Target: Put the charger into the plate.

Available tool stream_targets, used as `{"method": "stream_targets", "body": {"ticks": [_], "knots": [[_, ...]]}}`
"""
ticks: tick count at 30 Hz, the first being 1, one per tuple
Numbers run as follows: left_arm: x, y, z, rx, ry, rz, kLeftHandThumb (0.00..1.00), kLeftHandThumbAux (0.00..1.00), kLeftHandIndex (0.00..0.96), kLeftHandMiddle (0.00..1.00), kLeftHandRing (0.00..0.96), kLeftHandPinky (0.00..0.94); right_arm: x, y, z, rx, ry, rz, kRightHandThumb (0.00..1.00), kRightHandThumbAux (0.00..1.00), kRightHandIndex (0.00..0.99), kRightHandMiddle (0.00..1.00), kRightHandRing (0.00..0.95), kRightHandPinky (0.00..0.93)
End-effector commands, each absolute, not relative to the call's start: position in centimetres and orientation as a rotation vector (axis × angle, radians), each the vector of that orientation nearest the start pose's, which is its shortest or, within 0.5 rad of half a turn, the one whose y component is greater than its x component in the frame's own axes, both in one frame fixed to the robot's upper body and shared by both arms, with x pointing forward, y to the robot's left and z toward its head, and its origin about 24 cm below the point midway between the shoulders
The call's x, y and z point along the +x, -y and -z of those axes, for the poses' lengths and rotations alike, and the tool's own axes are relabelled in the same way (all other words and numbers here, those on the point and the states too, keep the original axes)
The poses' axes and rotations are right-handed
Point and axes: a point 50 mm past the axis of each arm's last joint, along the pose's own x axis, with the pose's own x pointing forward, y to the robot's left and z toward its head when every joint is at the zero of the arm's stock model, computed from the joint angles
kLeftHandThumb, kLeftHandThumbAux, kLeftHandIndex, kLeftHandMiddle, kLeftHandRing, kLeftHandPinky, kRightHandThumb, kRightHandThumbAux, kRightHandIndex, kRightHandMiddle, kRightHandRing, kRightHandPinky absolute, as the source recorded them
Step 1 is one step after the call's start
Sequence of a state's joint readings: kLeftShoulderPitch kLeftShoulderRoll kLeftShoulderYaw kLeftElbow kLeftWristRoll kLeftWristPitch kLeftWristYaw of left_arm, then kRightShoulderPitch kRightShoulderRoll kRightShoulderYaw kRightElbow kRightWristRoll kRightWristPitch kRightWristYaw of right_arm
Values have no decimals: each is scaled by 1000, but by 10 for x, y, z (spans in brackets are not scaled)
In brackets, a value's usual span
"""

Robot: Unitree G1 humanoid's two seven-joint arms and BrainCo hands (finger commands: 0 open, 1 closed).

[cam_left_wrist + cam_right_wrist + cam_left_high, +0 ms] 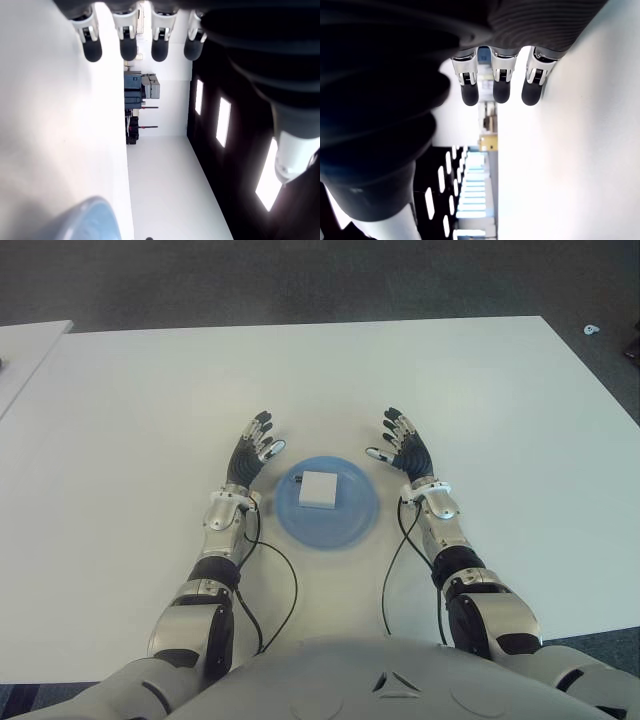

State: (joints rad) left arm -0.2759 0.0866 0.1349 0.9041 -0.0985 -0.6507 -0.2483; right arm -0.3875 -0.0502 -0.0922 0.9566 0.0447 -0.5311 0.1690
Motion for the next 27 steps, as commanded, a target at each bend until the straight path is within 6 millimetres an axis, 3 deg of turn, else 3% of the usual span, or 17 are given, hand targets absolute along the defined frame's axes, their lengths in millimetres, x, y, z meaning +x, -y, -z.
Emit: {"method": "stream_targets", "body": {"ticks": [1,27], "knots": [[259,-181,40,-19,-70,123,20,594,0,0,0,20,275,155,54,51,-250,-90,0,832,0,0,0,5],[261,-176,42,29,-127,115,11,599,0,8,6,31,272,166,58,57,-280,-53,0,714,0,0,0,0]]}}
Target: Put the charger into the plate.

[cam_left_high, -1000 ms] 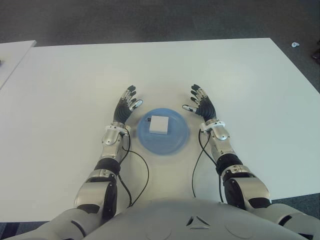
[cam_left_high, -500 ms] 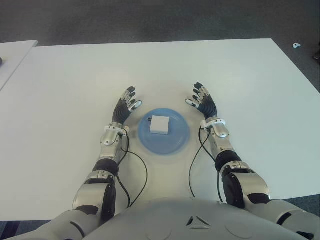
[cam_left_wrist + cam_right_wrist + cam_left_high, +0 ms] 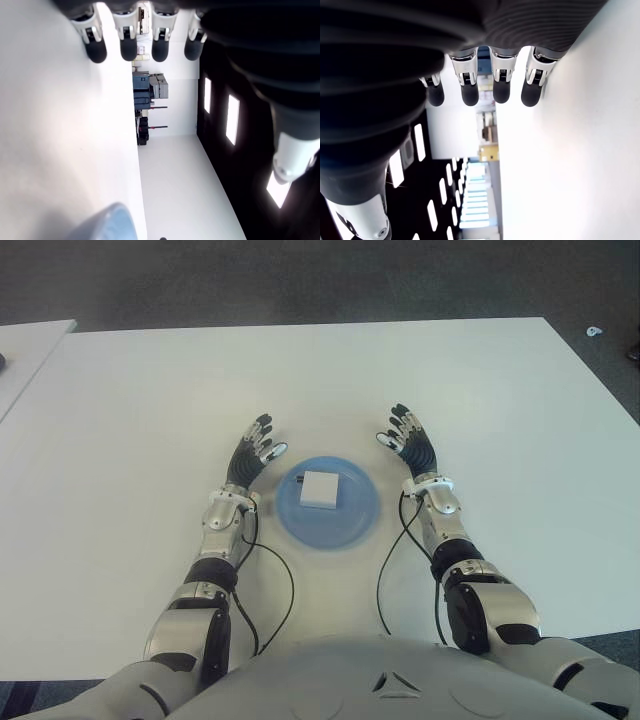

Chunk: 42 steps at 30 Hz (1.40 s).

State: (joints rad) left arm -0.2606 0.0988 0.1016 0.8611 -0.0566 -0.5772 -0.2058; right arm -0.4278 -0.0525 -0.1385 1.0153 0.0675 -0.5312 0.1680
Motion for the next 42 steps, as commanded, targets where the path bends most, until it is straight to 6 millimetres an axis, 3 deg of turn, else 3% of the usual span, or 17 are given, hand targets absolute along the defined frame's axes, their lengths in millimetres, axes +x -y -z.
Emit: {"method": "stream_targets", "body": {"ticks": [1,42], "knots": [[261,-176,42,27,-128,115,12,598,0,8,6,31,272,166,58,54,-281,-52,0,710,0,0,0,0],[263,-173,43,12,-122,140,11,594,0,2,0,20,270,167,60,17,-290,-77,0,756,0,0,0,3]]}}
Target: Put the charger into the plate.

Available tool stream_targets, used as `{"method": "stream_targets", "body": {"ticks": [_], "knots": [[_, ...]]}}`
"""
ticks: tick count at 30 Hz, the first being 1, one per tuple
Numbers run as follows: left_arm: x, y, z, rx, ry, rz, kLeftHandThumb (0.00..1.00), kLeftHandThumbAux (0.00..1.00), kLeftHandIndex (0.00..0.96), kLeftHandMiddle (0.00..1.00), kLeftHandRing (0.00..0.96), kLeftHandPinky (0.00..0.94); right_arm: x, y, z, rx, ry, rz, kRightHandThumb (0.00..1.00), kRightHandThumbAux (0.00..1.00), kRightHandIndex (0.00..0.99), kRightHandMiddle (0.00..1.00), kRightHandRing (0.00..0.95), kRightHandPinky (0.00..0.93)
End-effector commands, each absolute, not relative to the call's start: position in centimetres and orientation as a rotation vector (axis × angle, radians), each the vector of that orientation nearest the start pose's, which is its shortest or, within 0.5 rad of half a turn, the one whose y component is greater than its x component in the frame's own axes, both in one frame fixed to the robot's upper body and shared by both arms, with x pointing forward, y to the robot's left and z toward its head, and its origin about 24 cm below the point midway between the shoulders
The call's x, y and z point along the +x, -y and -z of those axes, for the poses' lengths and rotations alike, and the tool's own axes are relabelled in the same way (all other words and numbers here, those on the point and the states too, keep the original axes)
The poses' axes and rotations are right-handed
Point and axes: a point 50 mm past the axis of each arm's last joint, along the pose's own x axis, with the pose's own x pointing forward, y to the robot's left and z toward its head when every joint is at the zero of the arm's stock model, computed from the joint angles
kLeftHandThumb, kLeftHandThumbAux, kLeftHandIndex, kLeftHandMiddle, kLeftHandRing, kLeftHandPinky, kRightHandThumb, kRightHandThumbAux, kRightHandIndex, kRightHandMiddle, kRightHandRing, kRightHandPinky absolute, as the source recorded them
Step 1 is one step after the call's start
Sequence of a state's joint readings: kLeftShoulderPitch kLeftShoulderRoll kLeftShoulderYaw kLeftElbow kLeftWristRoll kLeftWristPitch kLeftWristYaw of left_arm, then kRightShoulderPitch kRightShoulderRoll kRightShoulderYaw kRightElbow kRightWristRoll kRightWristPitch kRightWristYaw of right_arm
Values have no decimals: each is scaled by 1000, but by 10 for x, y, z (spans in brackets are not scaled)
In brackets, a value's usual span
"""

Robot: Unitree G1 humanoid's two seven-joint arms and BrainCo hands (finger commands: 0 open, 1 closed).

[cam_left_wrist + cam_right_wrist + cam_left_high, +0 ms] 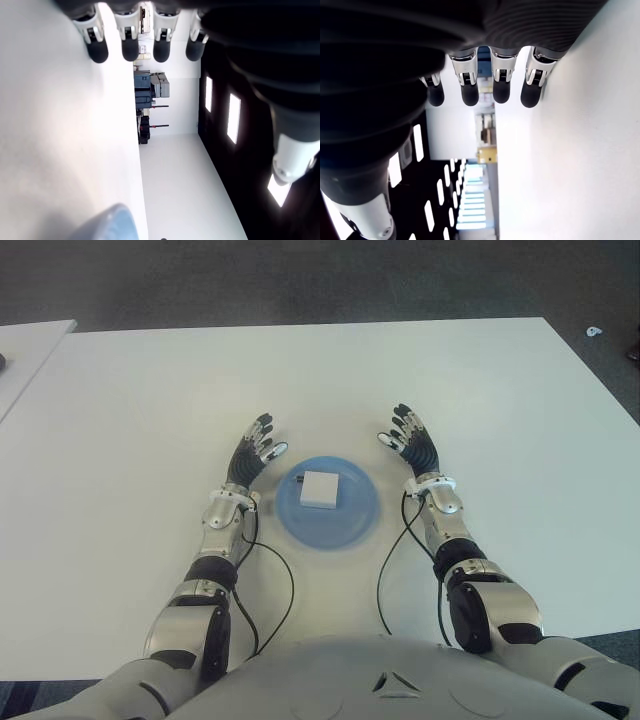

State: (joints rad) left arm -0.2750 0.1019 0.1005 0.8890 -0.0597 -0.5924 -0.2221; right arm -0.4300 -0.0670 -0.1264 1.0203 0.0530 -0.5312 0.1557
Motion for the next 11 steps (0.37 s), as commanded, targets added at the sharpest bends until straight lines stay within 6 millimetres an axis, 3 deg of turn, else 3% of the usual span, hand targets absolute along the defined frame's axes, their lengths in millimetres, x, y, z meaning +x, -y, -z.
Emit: {"method": "stream_targets", "body": {"ticks": [1,11], "knots": [[263,-173,43,12,-122,140,12,592,0,2,0,19,270,167,60,15,-291,-78,0,757,0,0,0,3],[264,-173,44,19,-131,141,19,582,0,0,0,13,270,167,61,-11,-297,-77,2,759,0,7,2,33]]}}
